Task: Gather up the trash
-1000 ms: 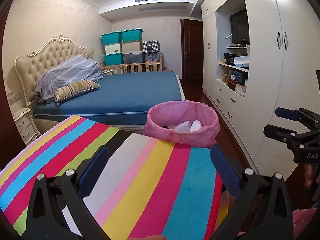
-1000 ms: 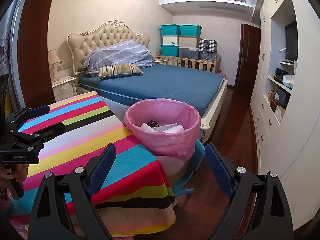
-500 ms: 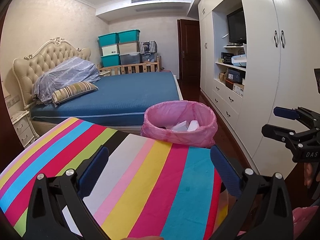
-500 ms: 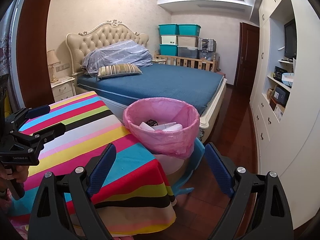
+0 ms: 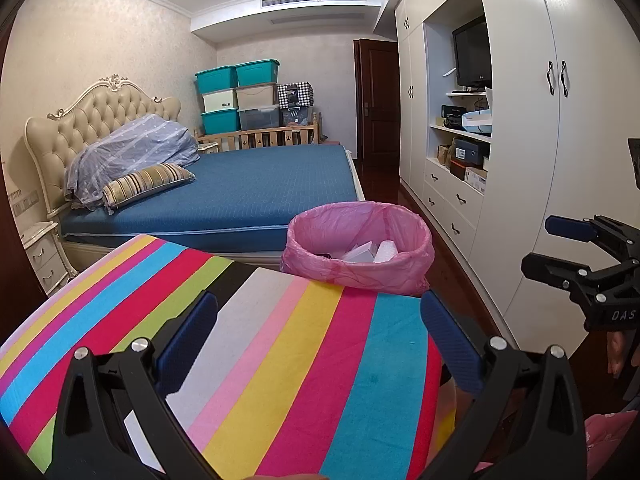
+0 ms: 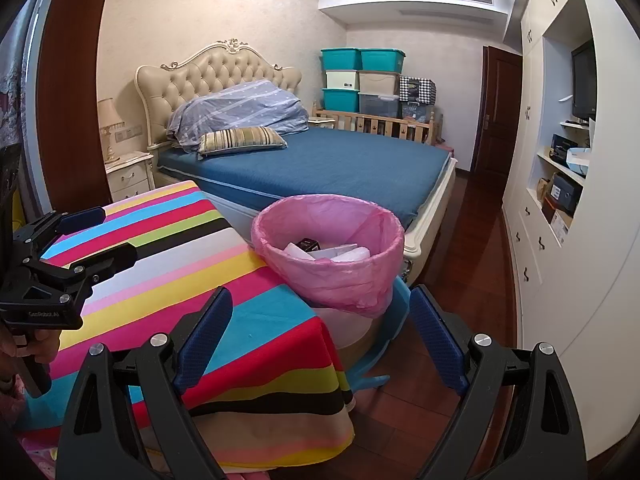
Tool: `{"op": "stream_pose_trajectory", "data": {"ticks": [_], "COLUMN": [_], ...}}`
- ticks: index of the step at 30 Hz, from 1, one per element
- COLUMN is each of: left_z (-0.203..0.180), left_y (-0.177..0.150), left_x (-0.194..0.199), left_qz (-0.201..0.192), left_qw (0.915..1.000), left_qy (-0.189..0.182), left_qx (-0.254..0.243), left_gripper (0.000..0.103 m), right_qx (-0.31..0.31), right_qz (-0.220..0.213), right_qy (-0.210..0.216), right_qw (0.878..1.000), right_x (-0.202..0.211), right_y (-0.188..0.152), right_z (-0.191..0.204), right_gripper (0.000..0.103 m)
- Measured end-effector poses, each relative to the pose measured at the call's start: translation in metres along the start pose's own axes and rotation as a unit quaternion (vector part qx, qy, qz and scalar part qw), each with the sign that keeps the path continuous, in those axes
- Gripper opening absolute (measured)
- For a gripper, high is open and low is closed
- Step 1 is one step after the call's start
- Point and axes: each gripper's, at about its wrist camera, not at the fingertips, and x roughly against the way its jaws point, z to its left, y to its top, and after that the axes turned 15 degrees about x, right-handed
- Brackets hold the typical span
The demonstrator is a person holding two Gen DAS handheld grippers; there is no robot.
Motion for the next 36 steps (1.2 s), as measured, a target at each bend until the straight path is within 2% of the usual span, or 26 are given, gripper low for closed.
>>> {"op": "stream_pose_trajectory", "data": {"ticks": [36], "left_z": [-0.0052], "left_y": [-0.0027], "left_x": [0.0025], "left_qz": [0.001], "left_qw": [0.9999], "left_qy": [-0.016], "left_qx": [-0.005], "left_gripper": [0.098], "right_qx": [0.002], "right_qz": [0.002], "right_qy": [0.005], "right_qw": [1.0], "right_x": [-0.0041], "right_y": [-0.0024], "right_z": [0.0085], "right_gripper": [0.085]}}
